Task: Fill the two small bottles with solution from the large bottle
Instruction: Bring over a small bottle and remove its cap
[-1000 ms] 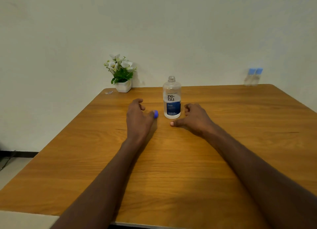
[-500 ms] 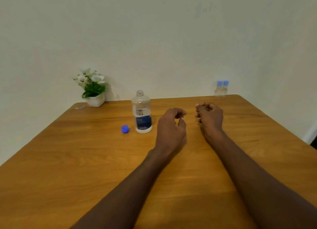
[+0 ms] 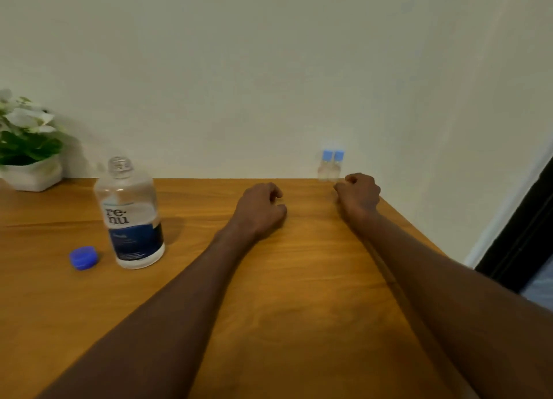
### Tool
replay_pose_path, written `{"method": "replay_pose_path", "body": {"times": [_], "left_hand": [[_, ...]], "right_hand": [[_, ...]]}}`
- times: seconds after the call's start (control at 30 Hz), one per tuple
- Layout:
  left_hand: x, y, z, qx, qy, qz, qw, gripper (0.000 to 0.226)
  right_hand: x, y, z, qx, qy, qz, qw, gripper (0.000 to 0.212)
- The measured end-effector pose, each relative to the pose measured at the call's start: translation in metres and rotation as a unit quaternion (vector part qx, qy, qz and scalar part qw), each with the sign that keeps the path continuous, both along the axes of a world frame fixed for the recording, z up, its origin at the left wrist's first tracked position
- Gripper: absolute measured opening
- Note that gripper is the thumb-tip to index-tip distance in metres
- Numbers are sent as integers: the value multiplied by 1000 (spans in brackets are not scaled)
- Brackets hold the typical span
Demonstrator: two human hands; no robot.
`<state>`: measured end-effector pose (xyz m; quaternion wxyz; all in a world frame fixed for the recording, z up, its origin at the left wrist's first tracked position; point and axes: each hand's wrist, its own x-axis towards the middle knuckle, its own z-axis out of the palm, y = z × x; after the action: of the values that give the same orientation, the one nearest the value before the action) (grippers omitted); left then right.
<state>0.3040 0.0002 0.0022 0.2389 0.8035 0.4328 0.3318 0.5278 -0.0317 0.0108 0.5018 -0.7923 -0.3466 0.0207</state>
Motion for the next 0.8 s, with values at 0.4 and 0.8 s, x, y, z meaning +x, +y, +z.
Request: {"method": "replay_pose_path", "body": {"times": [0.4, 0.8], "left_hand": [[5, 18, -6, 11, -4, -4, 1000, 24], [5, 16, -6, 10, -4, -6, 1000, 23]], "right_hand": [[46, 51, 1, -29, 15, 37, 999, 59], [49, 59, -3, -47, -7, 11, 999, 40]]}}
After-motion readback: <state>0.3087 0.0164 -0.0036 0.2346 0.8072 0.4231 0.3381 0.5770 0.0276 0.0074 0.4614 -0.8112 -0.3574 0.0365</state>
